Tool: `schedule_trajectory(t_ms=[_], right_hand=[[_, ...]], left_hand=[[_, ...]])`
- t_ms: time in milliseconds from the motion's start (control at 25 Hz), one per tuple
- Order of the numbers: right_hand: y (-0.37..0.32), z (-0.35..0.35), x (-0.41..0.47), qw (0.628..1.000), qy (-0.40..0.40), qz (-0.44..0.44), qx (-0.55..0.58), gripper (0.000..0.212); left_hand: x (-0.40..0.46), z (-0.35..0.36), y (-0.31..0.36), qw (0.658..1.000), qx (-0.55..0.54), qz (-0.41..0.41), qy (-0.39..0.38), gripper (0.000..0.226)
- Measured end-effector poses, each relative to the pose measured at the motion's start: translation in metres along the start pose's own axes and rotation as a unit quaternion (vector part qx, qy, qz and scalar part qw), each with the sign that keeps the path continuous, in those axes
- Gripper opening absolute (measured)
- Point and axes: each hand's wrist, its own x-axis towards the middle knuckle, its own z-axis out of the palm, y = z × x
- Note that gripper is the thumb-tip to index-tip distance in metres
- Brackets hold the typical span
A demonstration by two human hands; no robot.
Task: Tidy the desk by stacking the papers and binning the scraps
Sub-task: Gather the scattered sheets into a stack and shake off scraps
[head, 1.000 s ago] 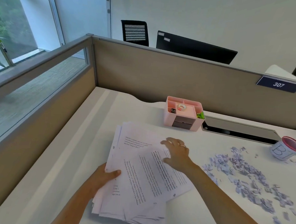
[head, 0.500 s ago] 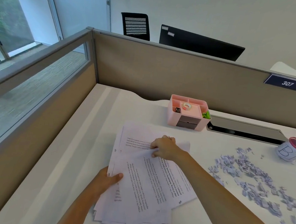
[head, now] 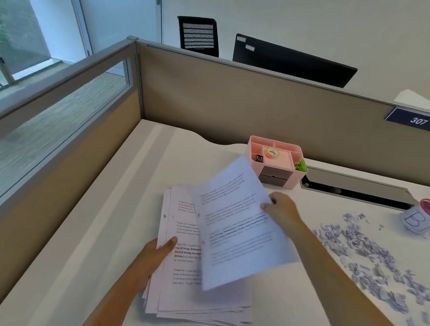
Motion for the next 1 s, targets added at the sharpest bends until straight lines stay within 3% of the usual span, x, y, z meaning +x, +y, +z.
schedule_trajectory(t_ms=[280,440,560,680,760,800,880,1000], right_hand=[[0.025,0.083,-0.048,0.991,-0.099,0.047,0.079,0.012],[0.036,0.091,-0.056,0.997,-0.028,0.043,0.055,0.021],[0.047,0.082,-0.060,0.990,0.020,0.092,0.101,0.052],[0.047,0.060,-0.068,0.937,-0.136,0.096,0.306,0.065],[0.041,0.046,-0.072,0.888,-0.233,0.036,0.395,0.058],[0.035,0.040,-0.074,0.869,-0.244,0.005,0.430,0.053],[0.021,0.028,-0.072,0.859,-0.199,-0.028,0.470,0.046],[0.002,0.011,-0.071,0.886,-0.074,-0.070,0.452,0.036]], left_hand=[[-0.001,0.002,0.001,1.000,0.004,0.012,-0.012,0.041],[-0.003,0.001,0.000,0.999,0.008,0.025,-0.027,0.041],[-0.008,0.001,0.000,0.998,0.002,0.049,-0.042,0.045],[-0.016,0.001,-0.001,0.996,-0.044,0.051,-0.063,0.047],[-0.021,-0.001,0.007,0.991,-0.080,0.058,-0.093,0.046],[-0.023,-0.001,0.016,0.987,-0.084,0.072,-0.114,0.046],[-0.027,0.001,0.042,0.982,-0.061,0.117,-0.138,0.040],[-0.030,0.015,0.086,0.974,0.002,0.207,-0.087,0.033]])
